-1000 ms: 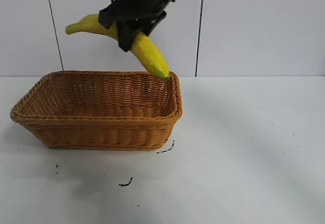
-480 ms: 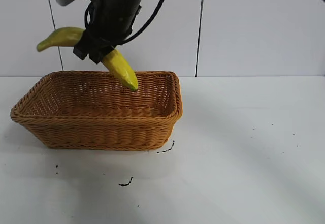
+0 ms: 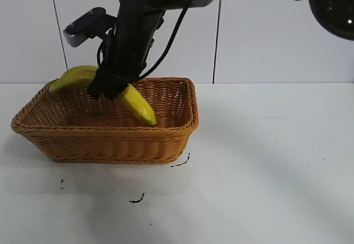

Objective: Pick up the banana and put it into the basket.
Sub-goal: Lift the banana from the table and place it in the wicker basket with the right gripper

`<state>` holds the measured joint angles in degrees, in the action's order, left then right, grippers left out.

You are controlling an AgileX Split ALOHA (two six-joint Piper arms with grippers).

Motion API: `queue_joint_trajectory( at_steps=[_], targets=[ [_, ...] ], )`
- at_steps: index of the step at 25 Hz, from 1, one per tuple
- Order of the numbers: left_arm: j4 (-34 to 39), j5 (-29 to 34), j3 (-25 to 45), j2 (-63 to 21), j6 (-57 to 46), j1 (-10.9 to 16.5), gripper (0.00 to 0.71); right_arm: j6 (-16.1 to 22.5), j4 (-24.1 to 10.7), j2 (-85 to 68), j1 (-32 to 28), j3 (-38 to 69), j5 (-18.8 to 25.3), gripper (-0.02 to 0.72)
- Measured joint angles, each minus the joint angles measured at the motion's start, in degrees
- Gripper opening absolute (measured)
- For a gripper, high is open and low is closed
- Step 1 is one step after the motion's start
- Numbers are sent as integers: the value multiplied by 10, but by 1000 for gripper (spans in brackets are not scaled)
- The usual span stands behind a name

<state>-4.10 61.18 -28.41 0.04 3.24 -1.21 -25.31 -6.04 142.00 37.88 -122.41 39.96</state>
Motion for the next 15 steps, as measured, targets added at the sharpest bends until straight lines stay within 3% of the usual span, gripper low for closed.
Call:
queue_joint_trajectory(
  at_steps=[4,8,10,12,15],
  targets=[
    [0,0,0,0,0,0,690,0,0,0,0,0,-1,328],
    [0,0,0,0,0,0,690,5,-1,0,0,0,-23,606],
    [0,0,0,0,0,0,690,18,-1,-4,0,0,-32,660],
    [0,0,0,0,0,0,690,42,-1,-11,0,-1,-33,681],
    [0,0,0,0,0,0,690,113,-2,-32,0,-6,-14,691]
  ],
)
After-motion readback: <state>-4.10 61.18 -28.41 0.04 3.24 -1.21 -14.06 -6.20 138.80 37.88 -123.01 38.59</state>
